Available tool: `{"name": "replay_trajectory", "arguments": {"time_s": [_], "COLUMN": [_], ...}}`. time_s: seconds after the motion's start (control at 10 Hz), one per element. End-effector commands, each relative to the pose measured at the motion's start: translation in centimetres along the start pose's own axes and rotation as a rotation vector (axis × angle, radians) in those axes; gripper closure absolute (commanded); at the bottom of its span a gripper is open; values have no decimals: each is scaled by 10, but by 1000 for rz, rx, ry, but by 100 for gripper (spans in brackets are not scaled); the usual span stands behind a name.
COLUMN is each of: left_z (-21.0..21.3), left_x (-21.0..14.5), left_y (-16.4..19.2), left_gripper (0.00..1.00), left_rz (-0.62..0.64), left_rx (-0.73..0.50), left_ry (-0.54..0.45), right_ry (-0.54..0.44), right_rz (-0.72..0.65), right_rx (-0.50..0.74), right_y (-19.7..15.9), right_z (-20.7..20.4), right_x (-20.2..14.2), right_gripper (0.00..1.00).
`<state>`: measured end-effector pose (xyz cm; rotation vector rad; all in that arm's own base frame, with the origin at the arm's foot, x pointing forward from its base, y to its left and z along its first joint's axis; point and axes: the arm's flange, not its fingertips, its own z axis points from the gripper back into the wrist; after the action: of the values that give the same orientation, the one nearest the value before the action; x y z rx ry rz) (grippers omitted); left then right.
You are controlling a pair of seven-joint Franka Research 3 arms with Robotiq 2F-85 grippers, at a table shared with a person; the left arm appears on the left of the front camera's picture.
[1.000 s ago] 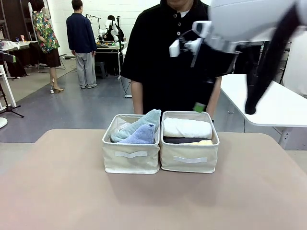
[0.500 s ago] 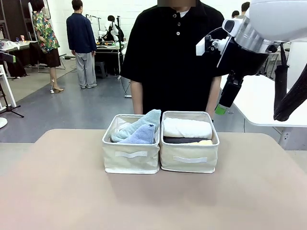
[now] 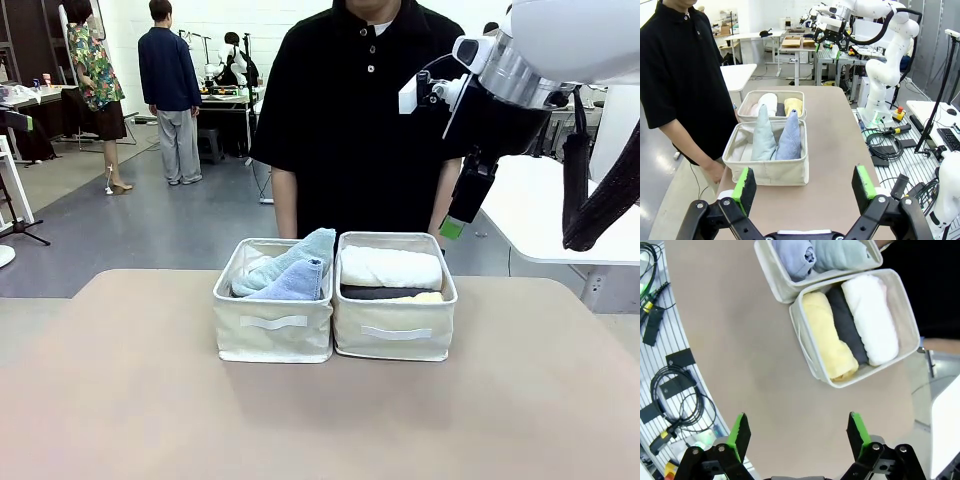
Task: Sort the towels based on their folding style.
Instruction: Pick up another triangle-folded towel from the table and place it in the left Fabric basket.
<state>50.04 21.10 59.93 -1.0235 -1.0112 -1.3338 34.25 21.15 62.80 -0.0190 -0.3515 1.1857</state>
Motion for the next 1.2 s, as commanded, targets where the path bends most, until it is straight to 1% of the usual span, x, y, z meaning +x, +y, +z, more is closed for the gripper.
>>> {"name": "replay_trajectory", "arguments": {"time_s": [0.0,0.1,0.2,0.3,0.4,0.5,0.6,0.7,0.8,1.0,1.1], "left_z": [0,0,0,0,0,0,0,0,0,0,0], "left_x": [1,1,1,1,1,1,1,1,1,1,1], "left_y": [-2,-2,-2,-2,-2,-2,-2,-2,-2,-2,-2], "left_gripper": [0,0,0,0,0,0,0,0,0,0,0], "left_rz": [1,1,1,1,1,1,1,1,1,1,1], "left_rx": [-2,-2,-2,-2,-2,-2,-2,-2,-2,-2,-2], "left_ry": [3,3,3,3,3,3,3,3,3,3,3], "right_ry": [0,-167,-350,-523,-676,-786,-889,-933,-981,-1000,-975], "right_rz": [1,-8,51,113,76,85,128,111,87,76,70], "right_rx": [0,138,204,269,273,275,318,293,284,289,263], "right_y": [0,-24,-48,-75,-107,-133,-156,-168,-174,-167,-165], "right_z": [0,45,77,100,114,120,117,110,103,92,89], "right_x": [0,-30,-67,-106,-144,-180,-217,-248,-277,-313,-322], "right_gripper": [0,0,0,0,0,0,0,0,0,0,0]}}
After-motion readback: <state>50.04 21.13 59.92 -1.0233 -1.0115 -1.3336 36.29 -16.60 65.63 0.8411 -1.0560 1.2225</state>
